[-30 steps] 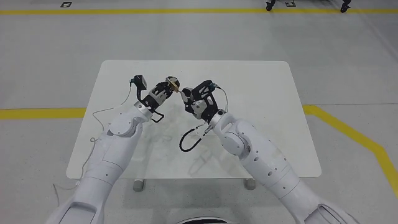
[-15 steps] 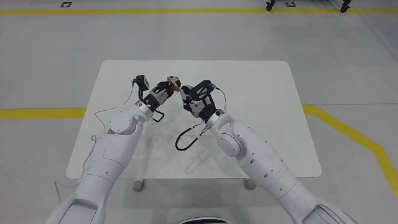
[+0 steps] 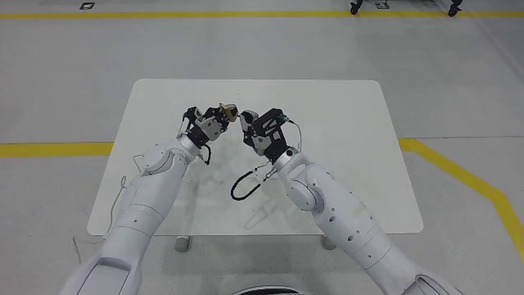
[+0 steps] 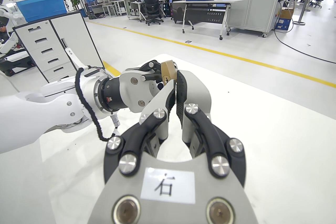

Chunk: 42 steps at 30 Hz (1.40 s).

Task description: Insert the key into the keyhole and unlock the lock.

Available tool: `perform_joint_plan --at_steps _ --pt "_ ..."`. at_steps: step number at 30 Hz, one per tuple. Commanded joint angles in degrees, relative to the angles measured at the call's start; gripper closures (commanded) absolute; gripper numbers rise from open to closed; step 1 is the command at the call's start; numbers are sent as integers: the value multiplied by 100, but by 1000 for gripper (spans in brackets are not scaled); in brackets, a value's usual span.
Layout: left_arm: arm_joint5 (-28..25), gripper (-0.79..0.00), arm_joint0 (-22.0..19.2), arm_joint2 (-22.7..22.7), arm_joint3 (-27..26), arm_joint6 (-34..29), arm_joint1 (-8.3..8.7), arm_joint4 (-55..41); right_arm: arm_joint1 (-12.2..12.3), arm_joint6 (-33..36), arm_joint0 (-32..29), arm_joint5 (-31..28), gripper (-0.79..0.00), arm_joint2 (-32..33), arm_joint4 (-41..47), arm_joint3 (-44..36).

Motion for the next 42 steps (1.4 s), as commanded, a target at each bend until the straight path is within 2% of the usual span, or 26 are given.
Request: perform_joint_plan --at_steps 1,9,17,22,28,42 --pt "-2 0 1 1 -1 2 0 3 0 1 1 1 0 -1 1 2" --pt "197 0 268 -75 -327 385 -7 -166 12 -34 -87 -72 0 69 42 -84" --pt "646 0 290 -32 -547 751 -21 -76 18 -81 -203 -200 0 34 -248 -158" --pt "672 0 299 6 -594 758 -40 -64 -20 -51 -140 -114 0 -5 -256 -78" --pt "701 0 288 -1 -556 708 -50 -70 -67 -127 -130 267 0 -23 -397 -50" --pt "739 0 199 24 -400 624 -91 -108 -137 4 -58 246 0 -26 -364 75"
